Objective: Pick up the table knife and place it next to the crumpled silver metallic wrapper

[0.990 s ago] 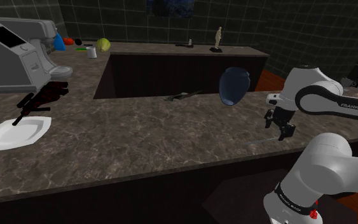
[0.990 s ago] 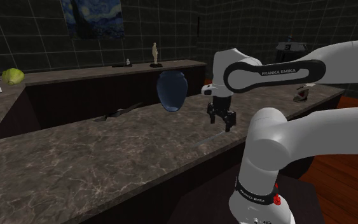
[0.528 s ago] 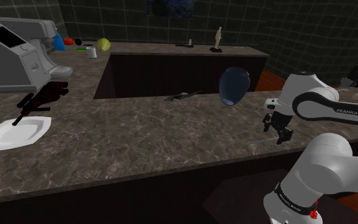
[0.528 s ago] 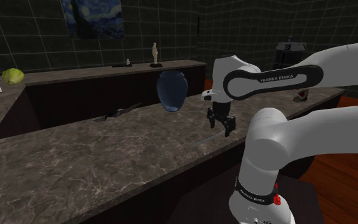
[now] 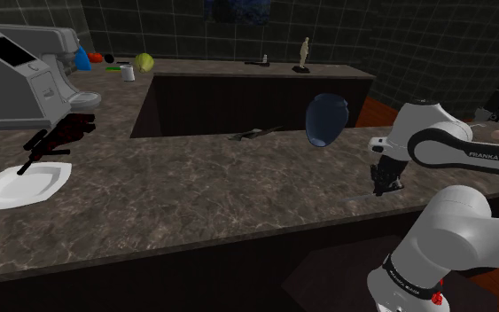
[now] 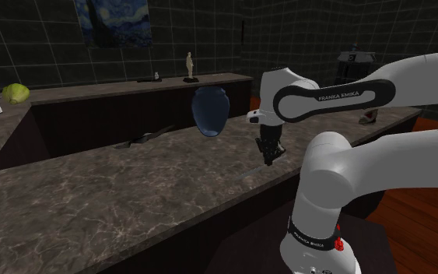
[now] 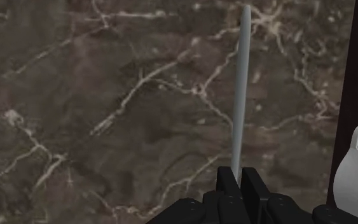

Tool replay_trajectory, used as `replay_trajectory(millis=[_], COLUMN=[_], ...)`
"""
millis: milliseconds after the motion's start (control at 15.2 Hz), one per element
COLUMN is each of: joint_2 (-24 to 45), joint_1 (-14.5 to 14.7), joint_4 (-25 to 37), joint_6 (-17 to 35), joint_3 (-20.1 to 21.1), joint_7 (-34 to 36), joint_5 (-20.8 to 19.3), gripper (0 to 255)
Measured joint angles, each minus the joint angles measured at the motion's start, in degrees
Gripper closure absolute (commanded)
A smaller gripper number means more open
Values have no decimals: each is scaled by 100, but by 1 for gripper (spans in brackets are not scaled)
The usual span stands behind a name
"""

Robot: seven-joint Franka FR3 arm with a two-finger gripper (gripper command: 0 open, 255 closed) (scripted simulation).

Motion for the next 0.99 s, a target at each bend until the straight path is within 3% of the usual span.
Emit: replay_trajectory(millis=[462, 990], joint_2=[-15, -229], joint_1=[13, 164], joint_4=[20, 424], joint_6=[-33, -608], joint_3=[35, 539], joint_7=[2, -67], joint_5=[35, 546], gripper=[255, 255])
